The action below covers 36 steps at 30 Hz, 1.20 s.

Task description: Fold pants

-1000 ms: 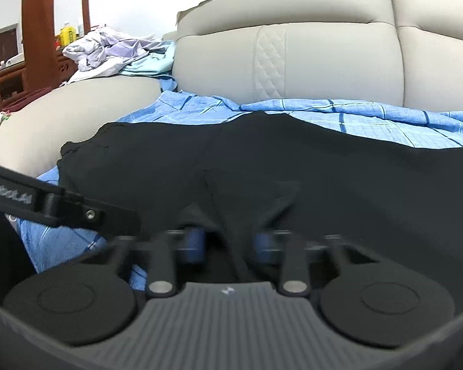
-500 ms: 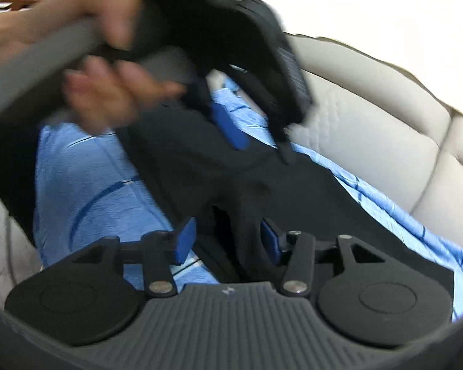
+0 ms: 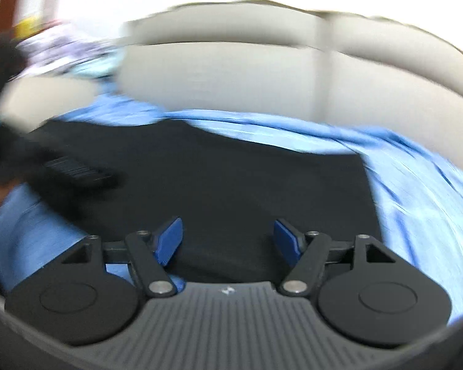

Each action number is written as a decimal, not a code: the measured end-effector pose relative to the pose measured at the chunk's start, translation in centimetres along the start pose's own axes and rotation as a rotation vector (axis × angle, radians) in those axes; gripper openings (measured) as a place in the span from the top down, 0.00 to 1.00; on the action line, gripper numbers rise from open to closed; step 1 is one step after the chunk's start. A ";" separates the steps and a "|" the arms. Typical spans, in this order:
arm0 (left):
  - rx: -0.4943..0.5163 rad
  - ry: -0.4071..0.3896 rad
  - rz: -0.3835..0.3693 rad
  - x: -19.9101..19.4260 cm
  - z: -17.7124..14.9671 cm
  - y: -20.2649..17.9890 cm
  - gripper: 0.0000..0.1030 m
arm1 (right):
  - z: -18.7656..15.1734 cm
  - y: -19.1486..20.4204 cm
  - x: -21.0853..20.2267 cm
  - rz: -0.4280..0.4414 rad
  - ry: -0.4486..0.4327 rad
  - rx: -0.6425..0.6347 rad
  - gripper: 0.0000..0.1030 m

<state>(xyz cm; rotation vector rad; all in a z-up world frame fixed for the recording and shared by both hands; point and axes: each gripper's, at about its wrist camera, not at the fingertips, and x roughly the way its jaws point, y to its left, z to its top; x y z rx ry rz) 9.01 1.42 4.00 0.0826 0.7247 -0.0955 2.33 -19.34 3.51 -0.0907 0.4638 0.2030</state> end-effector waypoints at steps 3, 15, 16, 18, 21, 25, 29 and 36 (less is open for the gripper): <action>-0.009 -0.002 0.000 0.0 0.0 0.1 0.47 | -0.5 -1.6 1.5 -0.090 0.040 0.033 0.24; -0.179 -0.064 0.073 -4.6 0.0 5.3 0.34 | 0.6 -1.1 0.6 -0.118 -0.019 -0.018 0.21; -0.226 -0.074 0.104 -5.2 -0.1 6.6 0.33 | 0.8 -1.0 0.6 -0.112 -0.020 -0.010 0.21; -0.330 -0.082 0.185 -5.9 -0.6 9.5 0.32 | 1.4 -0.3 1.0 -0.078 -0.022 0.008 0.19; -0.491 -0.079 0.314 -6.6 -1.7 14.1 0.31 | 2.0 1.8 2.2 -0.034 -0.040 -0.002 0.16; -0.677 -0.065 0.427 -6.4 -3.3 19.3 0.30 | 3.2 5.8 4.6 0.008 -0.058 -0.037 0.14; -0.805 -0.049 0.428 -5.3 -4.2 23.3 0.30 | 3.9 9.1 7.3 0.002 -0.036 -0.097 0.14; -0.917 -0.058 0.340 -2.8 -6.0 26.6 0.57 | 2.9 9.3 8.7 0.014 -0.020 -0.033 0.08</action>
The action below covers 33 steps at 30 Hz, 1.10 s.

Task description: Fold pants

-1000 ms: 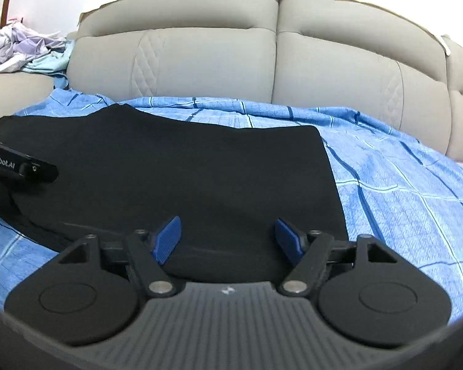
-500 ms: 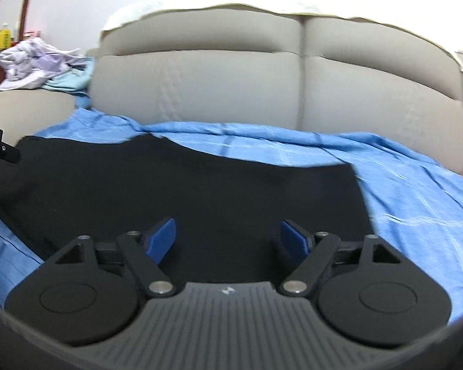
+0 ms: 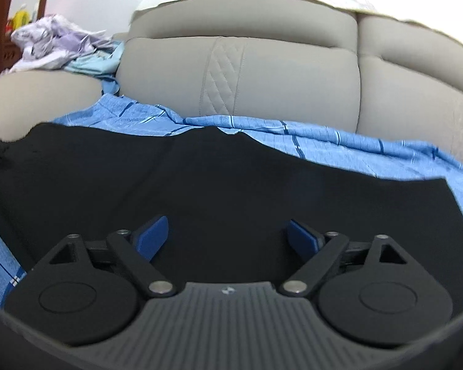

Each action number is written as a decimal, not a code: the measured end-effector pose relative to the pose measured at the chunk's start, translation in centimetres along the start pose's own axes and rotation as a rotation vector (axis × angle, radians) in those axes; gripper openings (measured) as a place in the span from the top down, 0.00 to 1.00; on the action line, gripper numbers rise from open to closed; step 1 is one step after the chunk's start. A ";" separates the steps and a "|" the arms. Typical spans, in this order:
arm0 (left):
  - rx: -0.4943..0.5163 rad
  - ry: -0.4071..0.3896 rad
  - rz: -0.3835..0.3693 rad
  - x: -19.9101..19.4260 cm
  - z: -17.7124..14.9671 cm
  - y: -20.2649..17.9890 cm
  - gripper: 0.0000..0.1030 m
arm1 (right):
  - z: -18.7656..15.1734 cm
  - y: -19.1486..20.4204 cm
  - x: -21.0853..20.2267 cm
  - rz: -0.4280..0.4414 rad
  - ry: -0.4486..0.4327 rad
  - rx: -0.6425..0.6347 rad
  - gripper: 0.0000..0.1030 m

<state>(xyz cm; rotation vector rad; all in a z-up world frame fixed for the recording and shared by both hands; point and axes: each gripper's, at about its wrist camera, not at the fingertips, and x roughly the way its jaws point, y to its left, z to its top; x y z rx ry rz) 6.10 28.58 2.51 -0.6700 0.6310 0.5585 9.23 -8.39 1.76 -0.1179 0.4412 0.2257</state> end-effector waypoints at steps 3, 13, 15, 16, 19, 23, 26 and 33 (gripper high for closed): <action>0.015 -0.004 -0.028 0.2 0.0 0.3 0.58 | -0.3 -0.1 -0.1 0.001 -0.010 -0.004 0.07; -0.057 -0.036 -0.047 2.2 1.3 0.5 0.43 | -0.3 -0.2 0.1 0.006 -0.014 -0.003 0.06; -0.047 -0.048 -0.037 2.6 1.4 0.3 0.45 | -0.3 -0.2 0.2 0.006 -0.014 -0.003 0.06; -0.049 -0.053 -0.035 2.7 1.4 0.2 0.46 | -0.3 -0.2 0.1 0.006 -0.014 -0.003 0.06; -0.055 -0.063 -0.027 3.0 1.5 0.2 0.53 | -0.3 -0.3 0.1 0.007 -0.016 -0.002 0.06; -0.021 -0.145 -0.014 1.2 1.4 -0.8 0.81 | 0.0 -0.4 0.1 0.022 -0.002 -0.004 0.06; 0.111 -0.256 -0.039 -2.0 1.0 -3.7 0.83 | 1.0 -1.4 -0.5 0.077 0.042 0.003 0.06; 0.389 -0.336 -0.340 -9.4 -1.1 -14.1 0.84 | 2.5 -8.8 -4.5 0.029 -0.006 0.171 0.06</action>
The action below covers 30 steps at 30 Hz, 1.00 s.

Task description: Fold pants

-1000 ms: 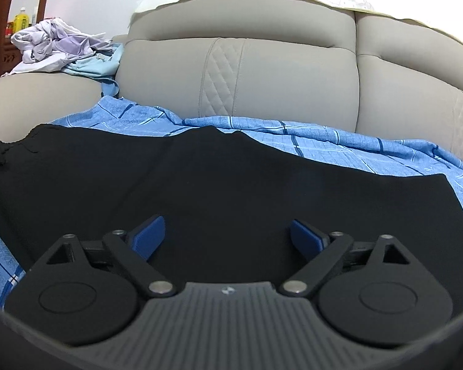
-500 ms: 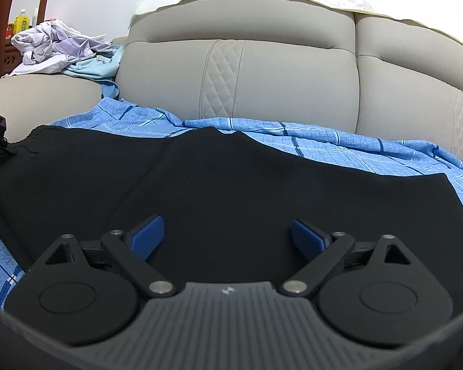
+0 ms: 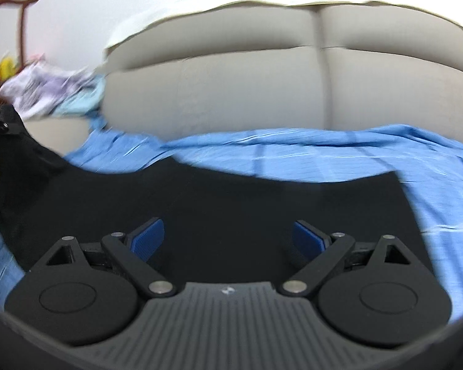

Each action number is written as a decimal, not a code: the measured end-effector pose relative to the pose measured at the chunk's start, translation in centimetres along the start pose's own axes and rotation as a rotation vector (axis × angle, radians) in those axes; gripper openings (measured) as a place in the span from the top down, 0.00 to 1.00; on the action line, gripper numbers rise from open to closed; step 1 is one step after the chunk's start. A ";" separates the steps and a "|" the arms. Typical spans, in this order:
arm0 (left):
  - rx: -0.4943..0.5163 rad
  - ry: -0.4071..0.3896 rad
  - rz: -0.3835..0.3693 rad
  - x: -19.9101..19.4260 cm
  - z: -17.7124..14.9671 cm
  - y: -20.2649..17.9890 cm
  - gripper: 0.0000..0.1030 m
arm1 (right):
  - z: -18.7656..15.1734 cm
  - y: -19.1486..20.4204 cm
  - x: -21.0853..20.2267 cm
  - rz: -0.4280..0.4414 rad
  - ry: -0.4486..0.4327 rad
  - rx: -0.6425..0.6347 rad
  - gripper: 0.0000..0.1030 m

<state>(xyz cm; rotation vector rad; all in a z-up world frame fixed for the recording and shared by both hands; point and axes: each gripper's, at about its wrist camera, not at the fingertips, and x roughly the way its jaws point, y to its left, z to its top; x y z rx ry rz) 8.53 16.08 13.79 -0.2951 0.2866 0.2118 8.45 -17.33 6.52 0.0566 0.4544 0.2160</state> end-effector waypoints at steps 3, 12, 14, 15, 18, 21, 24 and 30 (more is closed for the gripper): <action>0.086 0.016 -0.271 -1.2 0.8 -7.4 0.83 | 0.8 -3.6 -1.7 -0.064 -0.012 0.037 0.06; 0.460 0.375 -0.603 0.8 -11.3 -25.7 0.74 | 0.6 -13.9 -6.8 -0.239 -0.100 0.305 0.06; 0.528 0.514 -0.585 2.2 -15.3 -27.3 0.63 | 0.0 -14.9 -7.3 -0.250 -0.105 0.335 0.06; 0.535 0.564 -0.592 2.0 -16.7 -27.5 0.58 | -0.3 -15.3 -7.3 -0.250 -0.102 0.351 0.06; 0.565 0.515 -0.586 -0.6 -17.7 -26.6 0.44 | -1.0 -15.6 -7.2 -0.236 -0.089 0.364 0.06; 0.521 0.515 -0.598 -2.6 -16.2 -24.7 0.38 | -1.6 -15.3 -7.2 -0.203 -0.081 0.366 0.06; 0.393 0.489 -0.562 -4.4 -13.6 -21.6 0.36 | -2.5 -13.6 -6.8 -0.152 -0.074 0.385 0.10; 0.312 0.348 -0.291 -3.9 -11.3 -15.8 0.42 | -4.9 -8.6 -6.0 -0.099 -0.046 0.348 0.22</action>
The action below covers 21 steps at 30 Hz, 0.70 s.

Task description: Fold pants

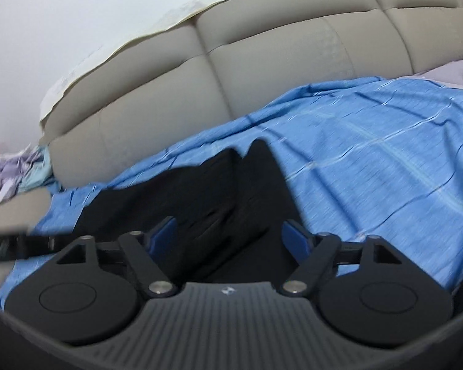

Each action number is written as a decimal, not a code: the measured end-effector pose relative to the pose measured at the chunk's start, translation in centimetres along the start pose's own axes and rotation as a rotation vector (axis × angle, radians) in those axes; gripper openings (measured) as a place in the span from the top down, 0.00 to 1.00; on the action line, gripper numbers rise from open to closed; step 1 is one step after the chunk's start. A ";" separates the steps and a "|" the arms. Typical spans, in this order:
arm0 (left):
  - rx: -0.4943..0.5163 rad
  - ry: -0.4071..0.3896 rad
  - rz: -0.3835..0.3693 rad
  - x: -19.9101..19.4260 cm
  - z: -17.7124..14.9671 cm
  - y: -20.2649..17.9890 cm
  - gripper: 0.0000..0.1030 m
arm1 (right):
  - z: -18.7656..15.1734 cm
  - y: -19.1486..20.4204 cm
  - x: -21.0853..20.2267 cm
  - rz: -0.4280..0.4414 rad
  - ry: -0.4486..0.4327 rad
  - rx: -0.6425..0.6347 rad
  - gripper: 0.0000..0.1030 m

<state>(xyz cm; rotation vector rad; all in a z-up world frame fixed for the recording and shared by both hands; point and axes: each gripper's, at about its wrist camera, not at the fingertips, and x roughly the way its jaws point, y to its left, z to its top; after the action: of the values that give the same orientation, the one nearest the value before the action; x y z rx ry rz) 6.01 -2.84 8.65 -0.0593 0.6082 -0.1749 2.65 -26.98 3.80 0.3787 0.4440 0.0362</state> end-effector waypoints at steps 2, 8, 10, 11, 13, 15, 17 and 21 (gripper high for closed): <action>-0.001 -0.002 0.113 1.0 -0.2 1.4 0.47 | -0.8 1.1 0.4 -0.006 -0.004 -0.005 0.22; -0.038 0.089 0.214 3.8 -2.5 4.3 0.50 | -1.3 1.6 3.2 -0.112 -0.029 0.123 0.30; -0.082 0.078 0.187 4.2 -3.0 4.8 0.48 | -1.1 1.1 4.2 -0.089 -0.061 0.193 0.33; -0.099 0.086 0.175 4.3 -3.0 5.1 0.48 | -1.0 0.7 4.7 -0.056 -0.072 0.233 0.34; -0.110 0.097 0.175 4.4 -2.9 5.2 0.48 | -0.4 0.5 5.8 -0.051 -0.067 0.241 0.55; -0.120 0.104 0.164 4.0 -2.6 5.1 0.49 | 0.3 0.9 6.0 -0.096 -0.051 0.181 0.75; -0.116 0.087 0.132 3.0 -2.4 4.6 0.51 | 0.7 1.3 4.7 -0.099 -0.084 0.145 0.76; -0.170 0.151 0.065 3.4 -2.8 4.8 0.51 | 0.0 1.7 2.5 -0.207 -0.139 0.020 0.75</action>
<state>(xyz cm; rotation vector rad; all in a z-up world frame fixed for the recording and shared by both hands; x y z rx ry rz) 7.90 1.28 3.95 -0.1919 0.7736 -0.0649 5.03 -25.09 3.41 0.3506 0.3445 -0.1945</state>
